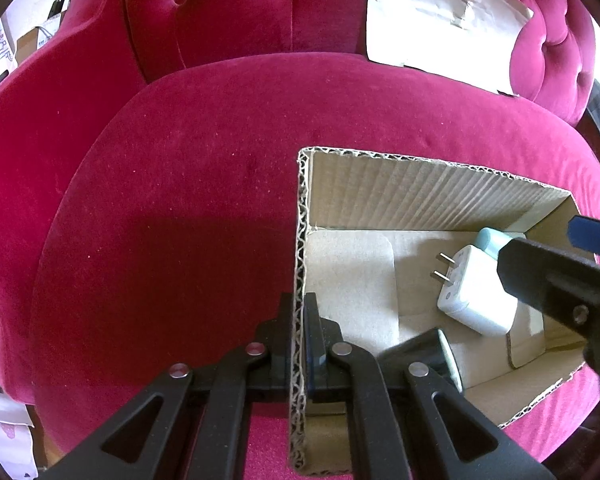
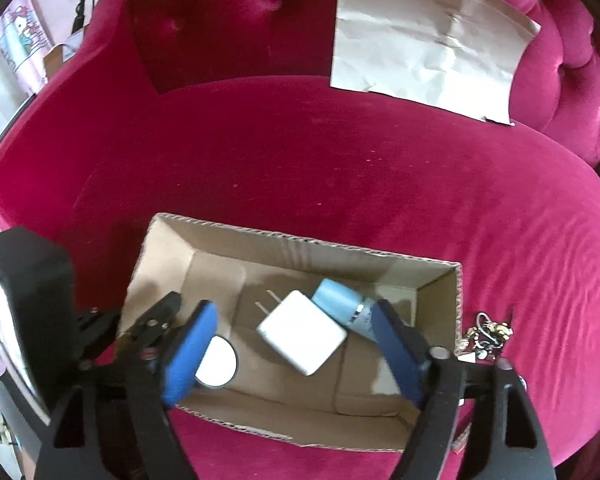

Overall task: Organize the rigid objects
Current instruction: 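Lower the black ball into the box and open the right tool, then move the right tool back to the brown lipstick tube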

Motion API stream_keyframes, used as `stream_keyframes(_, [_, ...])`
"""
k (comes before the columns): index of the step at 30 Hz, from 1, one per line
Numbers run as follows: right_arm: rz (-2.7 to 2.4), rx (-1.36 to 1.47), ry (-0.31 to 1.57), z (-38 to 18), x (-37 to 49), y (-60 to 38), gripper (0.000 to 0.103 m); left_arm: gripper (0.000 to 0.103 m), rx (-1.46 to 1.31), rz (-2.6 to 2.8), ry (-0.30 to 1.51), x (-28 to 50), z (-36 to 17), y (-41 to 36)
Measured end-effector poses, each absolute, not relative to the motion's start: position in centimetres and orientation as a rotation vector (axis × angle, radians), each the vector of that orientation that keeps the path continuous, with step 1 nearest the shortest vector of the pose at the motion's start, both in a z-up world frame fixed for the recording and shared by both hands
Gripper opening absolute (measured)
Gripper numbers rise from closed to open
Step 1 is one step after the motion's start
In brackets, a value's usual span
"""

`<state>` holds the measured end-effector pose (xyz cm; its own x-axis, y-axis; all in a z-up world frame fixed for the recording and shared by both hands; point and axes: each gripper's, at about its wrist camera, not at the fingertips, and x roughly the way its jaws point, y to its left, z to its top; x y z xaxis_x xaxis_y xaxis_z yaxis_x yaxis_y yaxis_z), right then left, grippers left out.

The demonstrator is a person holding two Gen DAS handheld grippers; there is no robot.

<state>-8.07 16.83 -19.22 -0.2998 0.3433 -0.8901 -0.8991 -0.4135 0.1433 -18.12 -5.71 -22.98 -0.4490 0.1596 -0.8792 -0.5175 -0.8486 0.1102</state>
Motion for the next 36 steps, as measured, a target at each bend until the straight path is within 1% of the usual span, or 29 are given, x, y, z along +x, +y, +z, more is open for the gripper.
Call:
stream_keyframes(2, [1.826,-1.025,0.828,-19.1,-7.8,17.0,0.096,0.004,-1.349,2.318,0.517,-18.3,-23.0,-5.6])
stream_keyframes(5, [1.818,-1.019,0.804,-19.0,-7.5,17.1,0.103,0.004,-1.348,2.319,0.519,-18.1,-22.9,-5.8])
stream_keyframes(18, [1.833,-1.001,0.735,-18.1,-6.9,16.8,0.103,0.004,-1.345,2.319,0.527,-17.8,-22.5,-6.3])
stream_keyframes(36, [1.793,-0.881,0.734,-15.6,-1.0,17.4,0.103,0.004,-1.345,2.321,0.534,-17.9,-22.5,-6.2])
